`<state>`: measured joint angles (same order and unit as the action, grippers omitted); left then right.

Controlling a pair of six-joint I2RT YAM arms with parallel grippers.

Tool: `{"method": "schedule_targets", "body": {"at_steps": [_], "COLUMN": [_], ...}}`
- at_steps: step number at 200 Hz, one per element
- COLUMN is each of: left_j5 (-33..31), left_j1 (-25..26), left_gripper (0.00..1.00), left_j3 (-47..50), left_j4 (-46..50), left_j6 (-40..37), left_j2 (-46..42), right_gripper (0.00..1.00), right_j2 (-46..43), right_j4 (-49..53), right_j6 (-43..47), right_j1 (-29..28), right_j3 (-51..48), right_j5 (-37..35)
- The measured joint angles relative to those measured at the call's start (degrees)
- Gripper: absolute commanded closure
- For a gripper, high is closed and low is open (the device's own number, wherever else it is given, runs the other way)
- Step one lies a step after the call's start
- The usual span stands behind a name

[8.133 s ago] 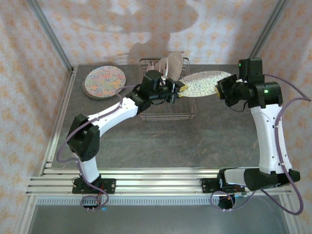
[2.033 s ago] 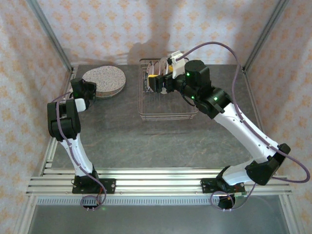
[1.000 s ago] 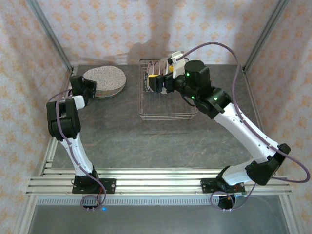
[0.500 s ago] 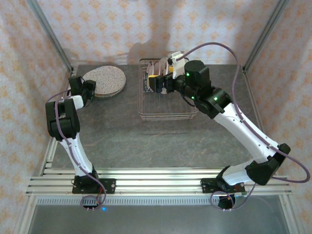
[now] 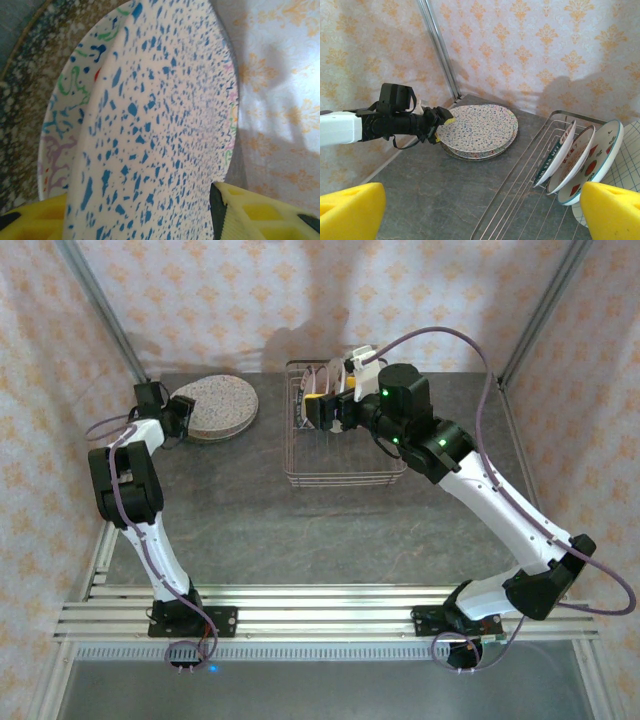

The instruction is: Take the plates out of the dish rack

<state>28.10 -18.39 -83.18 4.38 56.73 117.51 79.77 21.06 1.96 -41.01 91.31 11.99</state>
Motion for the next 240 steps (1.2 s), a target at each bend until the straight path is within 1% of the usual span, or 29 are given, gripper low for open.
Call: {"method": "schedule_targets", "body": {"at_steps": [52, 124, 240], "left_j5": [0.00, -0.48, -2.01], "left_j1": [0.00, 0.00, 0.00], "left_gripper": [0.45, 0.44, 0.42], "left_j3": [-2.32, -4.50, -13.20], "left_j4": [7.93, 13.68, 22.91], "left_j6": [-1.79, -2.97, -4.79], "left_j2": [1.84, 2.69, 7.06], "right_gripper": [0.01, 0.01, 0.01], "right_j2": [0.00, 0.00, -0.98], "right_j4": [0.00, 0.00, 0.17], "right_j6": [-0.02, -0.42, -0.87], "right_j1": [0.00, 0.02, 0.00], "right_j3": [0.00, 0.00, 0.00], "right_j5": [0.00, 0.00, -0.02]}}
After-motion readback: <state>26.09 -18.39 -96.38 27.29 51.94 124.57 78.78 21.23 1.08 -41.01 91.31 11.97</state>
